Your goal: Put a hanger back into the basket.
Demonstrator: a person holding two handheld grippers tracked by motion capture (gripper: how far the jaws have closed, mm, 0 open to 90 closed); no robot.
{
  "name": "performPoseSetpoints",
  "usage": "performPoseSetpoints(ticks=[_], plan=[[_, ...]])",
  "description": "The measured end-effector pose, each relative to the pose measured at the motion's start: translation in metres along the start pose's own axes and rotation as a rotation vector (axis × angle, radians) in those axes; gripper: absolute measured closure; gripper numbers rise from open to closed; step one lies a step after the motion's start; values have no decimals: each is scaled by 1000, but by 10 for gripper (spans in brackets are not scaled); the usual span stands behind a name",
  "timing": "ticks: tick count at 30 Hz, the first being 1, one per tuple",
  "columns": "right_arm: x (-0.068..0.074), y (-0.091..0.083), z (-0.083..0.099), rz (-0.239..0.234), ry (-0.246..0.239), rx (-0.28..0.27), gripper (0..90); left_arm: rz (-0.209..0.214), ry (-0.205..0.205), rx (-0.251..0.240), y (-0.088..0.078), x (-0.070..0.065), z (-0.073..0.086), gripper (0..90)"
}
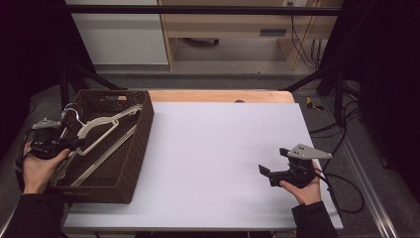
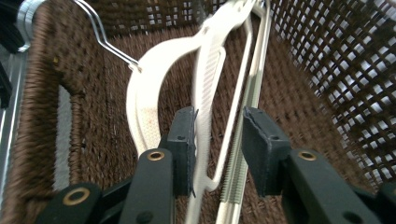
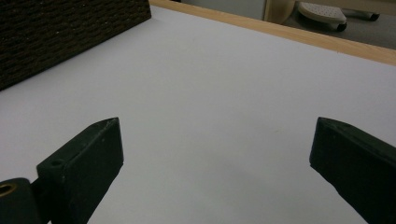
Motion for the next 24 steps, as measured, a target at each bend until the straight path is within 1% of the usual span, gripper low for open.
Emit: performPoseSetpoints(ticks=[1, 2, 3, 4, 6, 7, 10, 11, 14, 15, 17, 20, 22, 24], plan=[[0, 0, 0, -2, 1, -1, 32, -3, -5, -12, -3, -1, 0, 620], [0, 0, 0, -2, 2, -2, 32, 3, -19, -33, -8, -2, 0, 607], [0, 0, 0, -1, 3, -2, 32, 8, -22, -43, -11, -3, 0, 596], [0, 0, 0, -1, 1, -1, 32, 14, -26, -65, -14, -5, 0, 592], [0, 0, 0, -2, 0, -3, 32, 36, -30, -101, -22, -12, 0, 574], [0, 0, 0, -6, 0, -1, 32, 49, -25, -111, -26, -16, 0, 563], [0, -1, 0, 1, 0, -4, 32, 87, -13, -170, -37, -32, -1, 507], [0, -1, -1, 1, -1, -8, 32, 107, -6, -195, -41, -40, -2, 480], [1, -3, -1, 0, 0, -15, 31, 139, 6, -237, -47, -58, -3, 400], [0, -3, -1, 1, -6, -15, 31, 157, 7, -249, -49, -64, -3, 378], [0, -4, -1, 2, -4, -23, 32, 194, 10, -261, -50, -76, -3, 332], [0, -5, -2, 2, -3, -35, 31, 248, -2, -296, -53, -96, -2, 263], [0, -7, -2, 1, -7, -43, 31, 283, -9, -307, -54, -107, 0, 222], [0, -8, -2, 1, -8, -52, 31, 312, -1, -317, -55, -120, 3, 190]])
Point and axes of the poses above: each handheld gripper's, and its own axes: y roughly forward along the jaws, z roughly out of its underside, x roughly to its left, the point moved 3 cm from there along y, roughly forward along the jaws, and after that the axes turned 13 degrees about -z, right-handed, at the moved point
